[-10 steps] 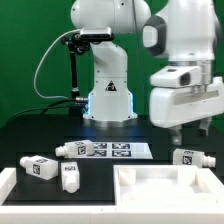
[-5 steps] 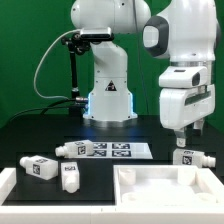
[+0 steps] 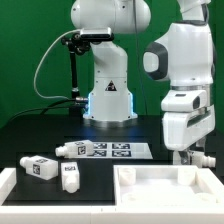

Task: Assemble one leg

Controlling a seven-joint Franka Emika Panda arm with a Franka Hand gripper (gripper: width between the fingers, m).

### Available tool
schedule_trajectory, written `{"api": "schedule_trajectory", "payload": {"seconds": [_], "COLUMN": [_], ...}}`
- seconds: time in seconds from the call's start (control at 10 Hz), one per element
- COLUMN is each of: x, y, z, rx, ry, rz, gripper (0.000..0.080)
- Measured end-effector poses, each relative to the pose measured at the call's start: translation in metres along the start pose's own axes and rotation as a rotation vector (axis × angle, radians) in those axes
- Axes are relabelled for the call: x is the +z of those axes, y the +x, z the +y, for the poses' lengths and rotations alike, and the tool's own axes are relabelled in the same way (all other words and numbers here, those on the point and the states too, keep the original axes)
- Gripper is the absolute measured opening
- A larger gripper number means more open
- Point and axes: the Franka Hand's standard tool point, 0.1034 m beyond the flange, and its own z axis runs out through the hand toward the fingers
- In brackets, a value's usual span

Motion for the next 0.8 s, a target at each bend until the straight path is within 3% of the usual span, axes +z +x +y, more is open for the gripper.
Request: {"api": "schedule_trajectory", "payload": {"seconds": [0.1, 0.2, 0.3, 0.5, 0.7, 0.8], "x": [0.0, 0.0, 0.0, 0.0, -0.015, -0.024], "y": [-0.001, -0.001, -0.001, -0.003, -0.036, -0.05], "z": [0.002, 0.001, 0.001, 0.004, 0.037, 0.051], "rx": [0.008, 0.006, -0.003, -0.03, -0.292, -0.419], "ry": [0.0, 0.0, 0.0, 0.0, 0.014, 0.038], "rz": [0.0, -0.001, -0.001, -0.004, -0.06, -0.098], "gripper": [0.0649, 0.0521, 0.0521, 0.0281, 0.0282, 0.0282]}}
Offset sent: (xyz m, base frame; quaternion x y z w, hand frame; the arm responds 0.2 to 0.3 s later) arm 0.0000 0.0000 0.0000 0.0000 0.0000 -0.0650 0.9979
